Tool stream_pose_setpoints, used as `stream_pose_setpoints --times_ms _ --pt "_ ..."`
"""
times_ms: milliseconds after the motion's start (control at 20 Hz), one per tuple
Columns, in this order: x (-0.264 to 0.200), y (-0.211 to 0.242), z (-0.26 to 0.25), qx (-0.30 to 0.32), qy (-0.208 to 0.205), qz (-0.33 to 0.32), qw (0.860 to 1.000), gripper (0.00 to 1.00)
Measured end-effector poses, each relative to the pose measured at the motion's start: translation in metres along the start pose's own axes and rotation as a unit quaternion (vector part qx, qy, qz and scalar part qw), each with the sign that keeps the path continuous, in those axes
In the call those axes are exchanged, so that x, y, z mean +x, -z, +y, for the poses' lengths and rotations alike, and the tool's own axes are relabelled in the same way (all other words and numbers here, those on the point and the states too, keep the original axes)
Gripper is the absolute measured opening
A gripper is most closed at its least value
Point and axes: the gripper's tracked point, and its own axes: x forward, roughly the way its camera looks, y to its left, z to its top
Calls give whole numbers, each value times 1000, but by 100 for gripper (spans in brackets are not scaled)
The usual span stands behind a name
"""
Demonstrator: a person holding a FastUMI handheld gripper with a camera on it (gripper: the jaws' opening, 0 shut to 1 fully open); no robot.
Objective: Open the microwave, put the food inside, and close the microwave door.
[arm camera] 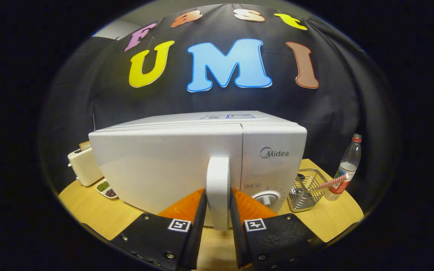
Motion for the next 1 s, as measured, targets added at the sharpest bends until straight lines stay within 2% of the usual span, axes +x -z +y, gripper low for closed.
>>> stream_pose_setpoints --times_ms 50,100,200,300,350,500,750,900,1000 --pt "17 7 1 -1 1 2 1000 27" --pt "17 6 1 1 1 4 1000 27" --pt "19 7 3 1 9 10 1000 17" --pt "17 8 2 -2 10 14 1000 17" --pt "14 7 2 3 3 14 1000 9" --pt "15 7 3 7 -8 15 1000 9" --pt "12 10 4 9 4 28 1000 9" --pt "-16 14 14 -32 8 13 999 9" --pt "-26 20 15 -22 17 23 999 9"
